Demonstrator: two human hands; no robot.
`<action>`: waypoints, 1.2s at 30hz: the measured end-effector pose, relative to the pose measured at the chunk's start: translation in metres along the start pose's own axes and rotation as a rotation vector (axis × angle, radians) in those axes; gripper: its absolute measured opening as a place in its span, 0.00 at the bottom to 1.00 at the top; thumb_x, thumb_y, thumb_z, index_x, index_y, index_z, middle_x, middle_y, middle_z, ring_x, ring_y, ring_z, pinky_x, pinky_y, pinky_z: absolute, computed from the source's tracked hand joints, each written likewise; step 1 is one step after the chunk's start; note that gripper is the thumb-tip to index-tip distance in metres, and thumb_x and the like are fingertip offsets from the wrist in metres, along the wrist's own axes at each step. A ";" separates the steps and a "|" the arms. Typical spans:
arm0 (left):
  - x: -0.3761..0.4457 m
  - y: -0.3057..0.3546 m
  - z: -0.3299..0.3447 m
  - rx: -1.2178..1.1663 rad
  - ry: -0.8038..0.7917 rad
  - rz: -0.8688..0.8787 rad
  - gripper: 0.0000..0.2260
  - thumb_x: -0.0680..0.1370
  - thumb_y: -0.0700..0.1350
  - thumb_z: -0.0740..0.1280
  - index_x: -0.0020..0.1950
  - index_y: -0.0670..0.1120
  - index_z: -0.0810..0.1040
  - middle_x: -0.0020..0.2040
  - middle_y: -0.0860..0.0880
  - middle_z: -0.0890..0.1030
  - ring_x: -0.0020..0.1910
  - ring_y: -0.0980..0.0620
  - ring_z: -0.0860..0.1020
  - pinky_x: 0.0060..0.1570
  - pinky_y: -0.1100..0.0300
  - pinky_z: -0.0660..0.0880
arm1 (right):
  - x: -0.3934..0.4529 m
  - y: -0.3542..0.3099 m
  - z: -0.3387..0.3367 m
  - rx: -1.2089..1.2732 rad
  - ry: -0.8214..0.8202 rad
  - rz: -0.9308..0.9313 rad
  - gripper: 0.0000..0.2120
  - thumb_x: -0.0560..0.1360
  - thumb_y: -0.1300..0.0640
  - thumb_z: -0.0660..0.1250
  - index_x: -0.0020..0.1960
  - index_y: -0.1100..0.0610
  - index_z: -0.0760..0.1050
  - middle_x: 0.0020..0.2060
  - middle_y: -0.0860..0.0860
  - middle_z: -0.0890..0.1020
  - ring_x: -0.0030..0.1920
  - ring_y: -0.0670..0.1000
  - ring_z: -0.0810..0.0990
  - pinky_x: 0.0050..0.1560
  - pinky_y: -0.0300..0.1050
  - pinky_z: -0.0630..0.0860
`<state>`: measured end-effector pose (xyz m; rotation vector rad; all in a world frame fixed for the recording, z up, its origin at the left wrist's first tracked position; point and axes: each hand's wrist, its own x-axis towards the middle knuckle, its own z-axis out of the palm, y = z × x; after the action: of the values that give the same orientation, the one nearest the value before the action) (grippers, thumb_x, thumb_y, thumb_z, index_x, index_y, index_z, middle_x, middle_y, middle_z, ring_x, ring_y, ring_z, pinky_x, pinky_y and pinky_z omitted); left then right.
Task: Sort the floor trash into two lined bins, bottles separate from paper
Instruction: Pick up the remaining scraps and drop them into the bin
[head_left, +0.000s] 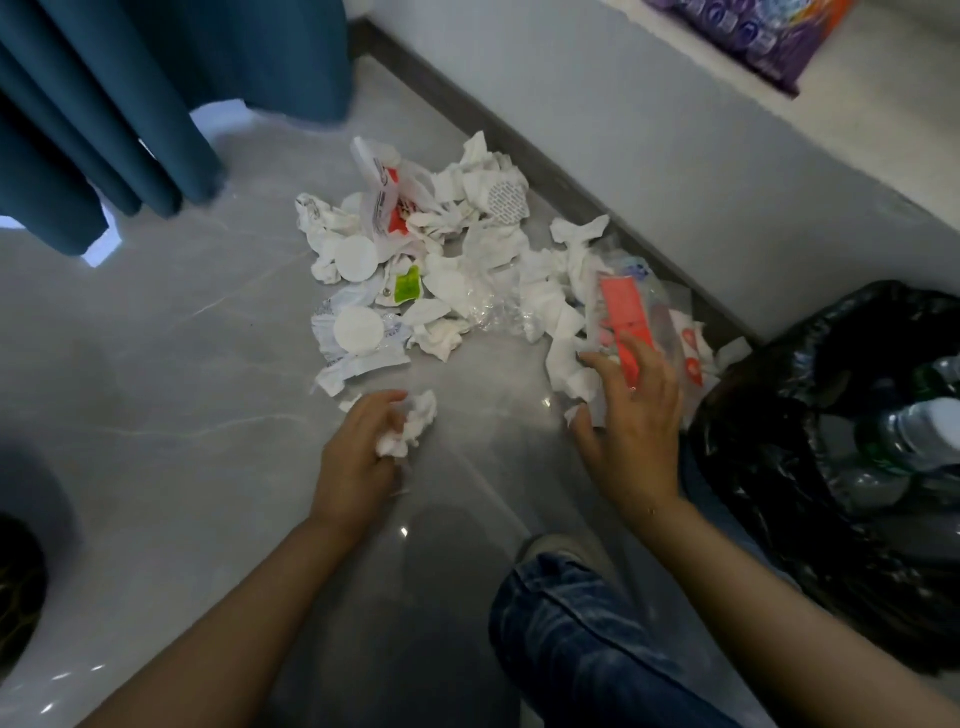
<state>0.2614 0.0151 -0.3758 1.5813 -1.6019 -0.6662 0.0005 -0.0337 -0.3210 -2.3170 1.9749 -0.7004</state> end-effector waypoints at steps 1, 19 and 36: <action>0.005 -0.001 -0.004 0.045 -0.030 -0.019 0.20 0.63 0.30 0.65 0.50 0.48 0.75 0.56 0.53 0.77 0.54 0.57 0.74 0.50 0.74 0.67 | 0.010 0.003 0.002 -0.049 -0.023 0.071 0.31 0.67 0.55 0.70 0.69 0.53 0.67 0.72 0.57 0.61 0.72 0.61 0.57 0.70 0.59 0.56; 0.020 -0.013 -0.020 0.304 0.109 -0.367 0.09 0.73 0.47 0.71 0.37 0.49 0.72 0.48 0.49 0.68 0.43 0.44 0.76 0.38 0.58 0.66 | 0.005 0.011 0.026 0.354 -0.367 -0.007 0.23 0.77 0.65 0.60 0.70 0.52 0.69 0.65 0.52 0.75 0.63 0.53 0.73 0.62 0.47 0.70; -0.012 -0.041 -0.004 0.399 0.076 -0.151 0.10 0.77 0.49 0.67 0.55 0.45 0.77 0.51 0.46 0.79 0.48 0.45 0.75 0.48 0.58 0.67 | -0.012 -0.037 0.024 0.937 -0.734 0.371 0.16 0.79 0.46 0.56 0.61 0.48 0.76 0.53 0.38 0.79 0.54 0.32 0.75 0.56 0.26 0.70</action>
<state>0.2881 0.0235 -0.4088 2.0068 -1.6400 -0.3699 0.0423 -0.0212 -0.3357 -1.3169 1.2589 -0.4723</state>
